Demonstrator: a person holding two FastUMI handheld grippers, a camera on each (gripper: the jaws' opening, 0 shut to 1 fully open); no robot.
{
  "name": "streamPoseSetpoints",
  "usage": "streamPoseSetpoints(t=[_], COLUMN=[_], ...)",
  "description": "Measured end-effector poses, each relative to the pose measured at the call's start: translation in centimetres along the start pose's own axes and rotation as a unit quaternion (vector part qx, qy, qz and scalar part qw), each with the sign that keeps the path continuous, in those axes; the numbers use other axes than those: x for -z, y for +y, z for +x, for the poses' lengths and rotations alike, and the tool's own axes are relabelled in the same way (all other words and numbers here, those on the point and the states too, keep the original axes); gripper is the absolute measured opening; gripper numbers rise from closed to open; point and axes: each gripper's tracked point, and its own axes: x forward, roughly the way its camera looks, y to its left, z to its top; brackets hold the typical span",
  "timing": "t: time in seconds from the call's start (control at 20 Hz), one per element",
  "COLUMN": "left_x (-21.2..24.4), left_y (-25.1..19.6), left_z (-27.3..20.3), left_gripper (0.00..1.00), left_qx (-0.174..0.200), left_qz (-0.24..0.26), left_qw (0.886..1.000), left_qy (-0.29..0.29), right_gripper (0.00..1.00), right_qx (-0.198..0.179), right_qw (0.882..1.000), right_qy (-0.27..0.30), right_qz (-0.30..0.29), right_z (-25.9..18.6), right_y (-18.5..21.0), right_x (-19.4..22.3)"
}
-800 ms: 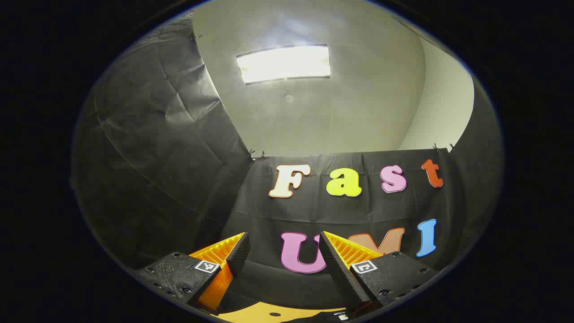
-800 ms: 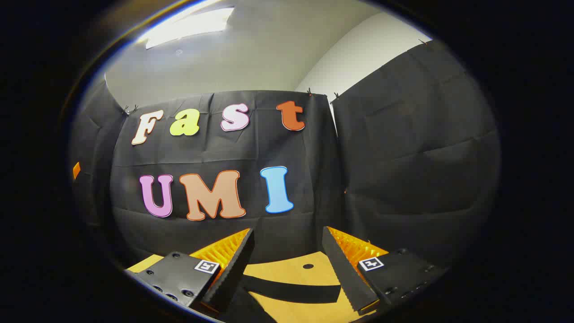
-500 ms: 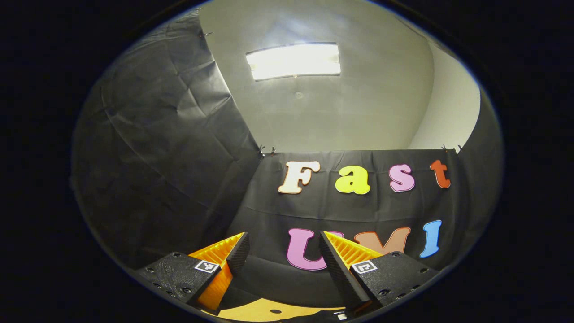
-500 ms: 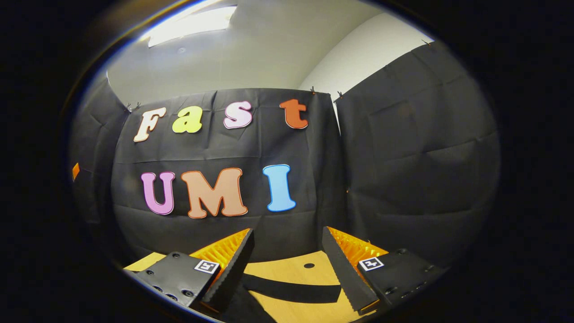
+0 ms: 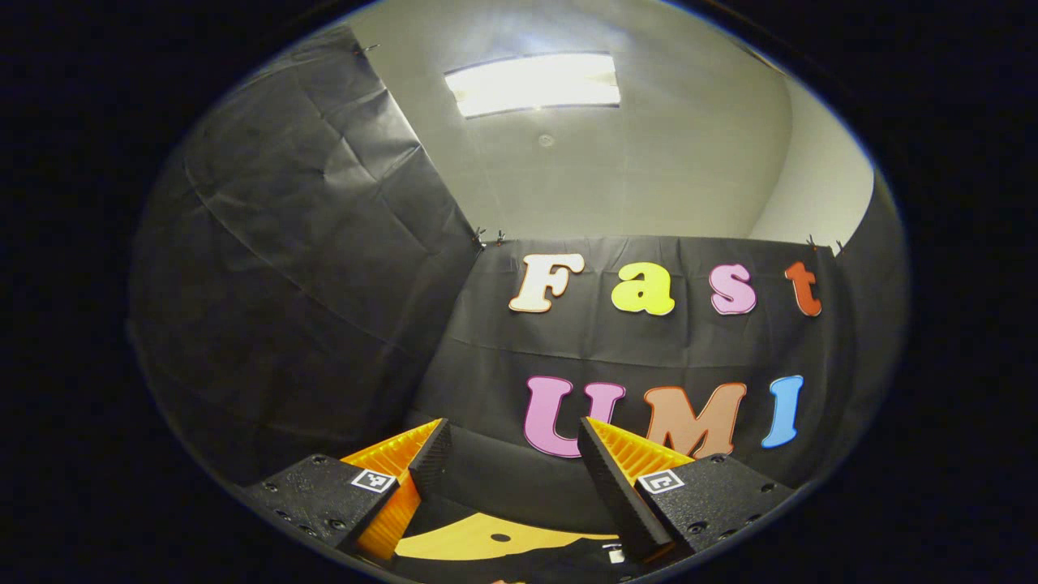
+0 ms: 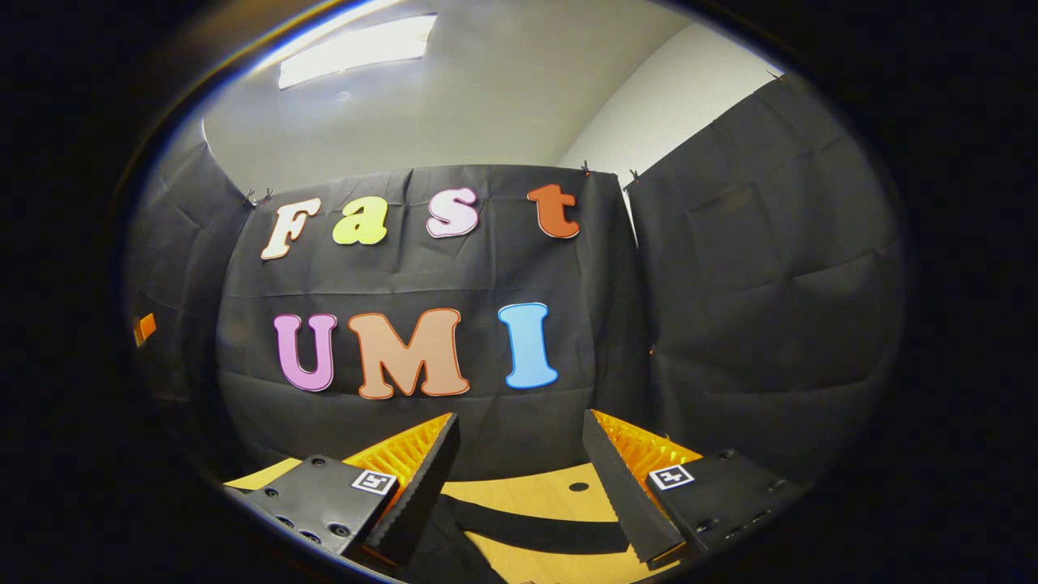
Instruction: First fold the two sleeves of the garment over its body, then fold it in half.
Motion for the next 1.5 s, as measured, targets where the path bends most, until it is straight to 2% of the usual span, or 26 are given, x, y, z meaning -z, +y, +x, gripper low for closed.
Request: streamPoseSetpoints(t=[0.25,0.65,1.05,1.25,1.5], left_x=[0.9,-0.5,-0.8,0.0,-0.3], left_y=[-0.8,-0.5,1.7,2.8,3.9], left_z=[-0.3,-0.1,-0.8,-1.2,-1.3], left_gripper=[0.91,0.91,0.91,0.91,0.91], left_qx=[0.011,0.004,-0.034,-0.059,-0.102], left_qz=[0.017,0.037,0.056,0.061,0.089], left_qw=[1.000,0.999,0.998,0.996,0.991], left_qy=[0.017,-0.002,-0.003,0.006,0.013], right_gripper=[0.97,0.96,0.97,0.97,0.97], right_qx=[-0.012,-0.016,-0.014,-0.001,0.028], right_qw=[1.000,1.000,0.999,0.999,0.997], right_qy=[0.003,-0.002,0.030,0.048,0.075], right_qz=[0.001,0.010,0.012,0.018,0.022], right_z=[1.0,2.7,4.2,5.6,8.8], right_y=[0.5,0.4,-0.6,-2.2,-5.7], right_x=[-0.2,-0.4,1.8,3.3,6.6])
